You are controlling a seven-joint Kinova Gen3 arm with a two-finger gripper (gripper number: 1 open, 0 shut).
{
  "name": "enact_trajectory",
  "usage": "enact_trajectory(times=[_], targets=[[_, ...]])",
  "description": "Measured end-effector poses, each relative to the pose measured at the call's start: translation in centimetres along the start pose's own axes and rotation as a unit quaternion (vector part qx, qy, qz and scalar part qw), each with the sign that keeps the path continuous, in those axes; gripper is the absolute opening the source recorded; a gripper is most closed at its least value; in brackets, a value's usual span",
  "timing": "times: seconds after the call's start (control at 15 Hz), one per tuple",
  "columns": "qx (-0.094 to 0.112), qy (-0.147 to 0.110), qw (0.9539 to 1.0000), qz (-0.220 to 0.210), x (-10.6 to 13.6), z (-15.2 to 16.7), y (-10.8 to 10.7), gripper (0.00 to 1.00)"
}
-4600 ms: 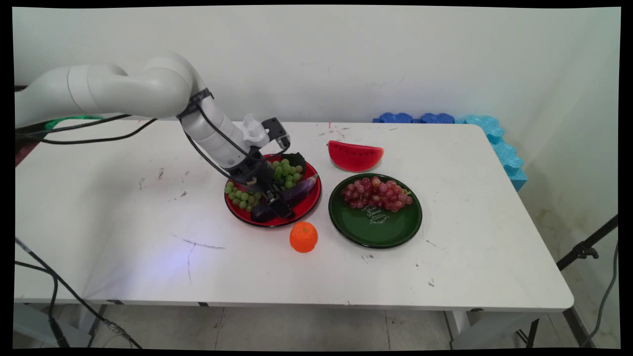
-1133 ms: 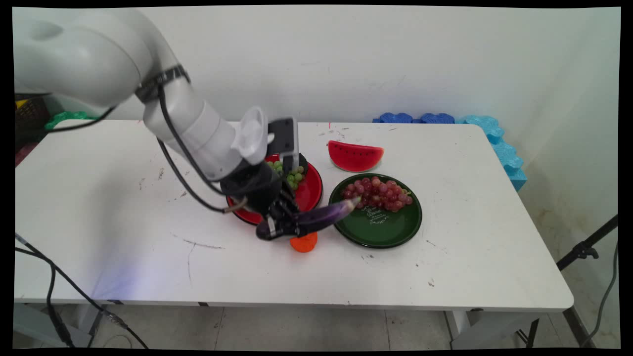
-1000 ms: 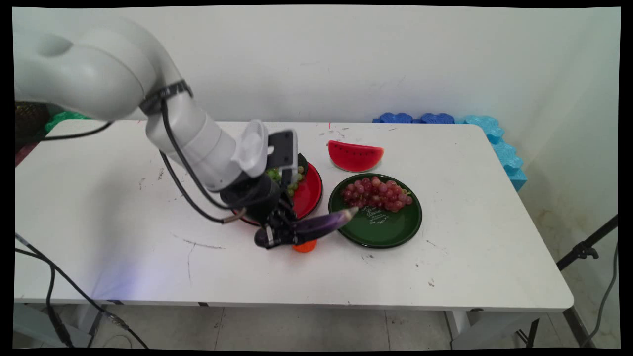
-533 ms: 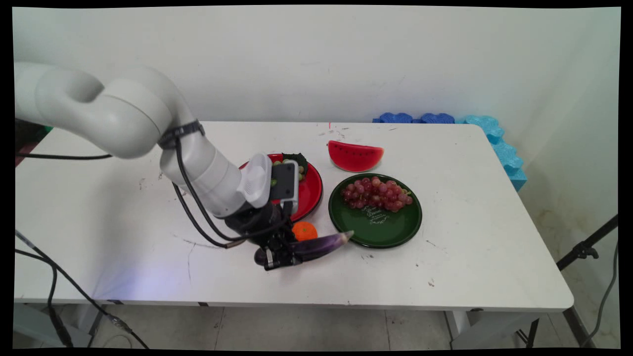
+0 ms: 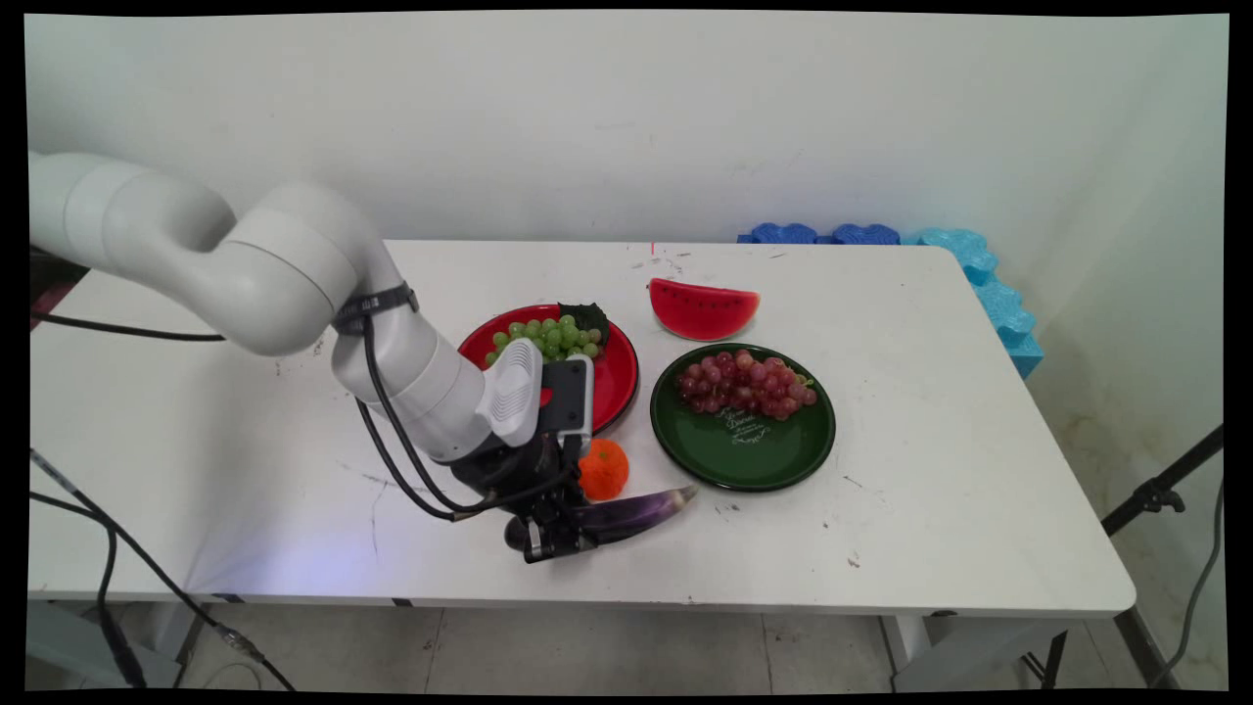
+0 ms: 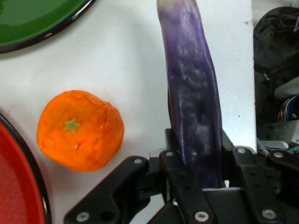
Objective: Place the picked object on the table
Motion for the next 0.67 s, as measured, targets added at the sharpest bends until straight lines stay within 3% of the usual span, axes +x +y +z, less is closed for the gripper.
enact_trajectory(times=[0.27,0.33,0.67], targets=[[0.001,0.001,1.0,0.001,-0.2,0.5,0.0,0.0],[0.002,0.003,1.0,0.002,-0.2,0.5,0.1,1.0],[0.004,0.022,0.9998,0.003,0.4,-0.7,0.3,1.0]])
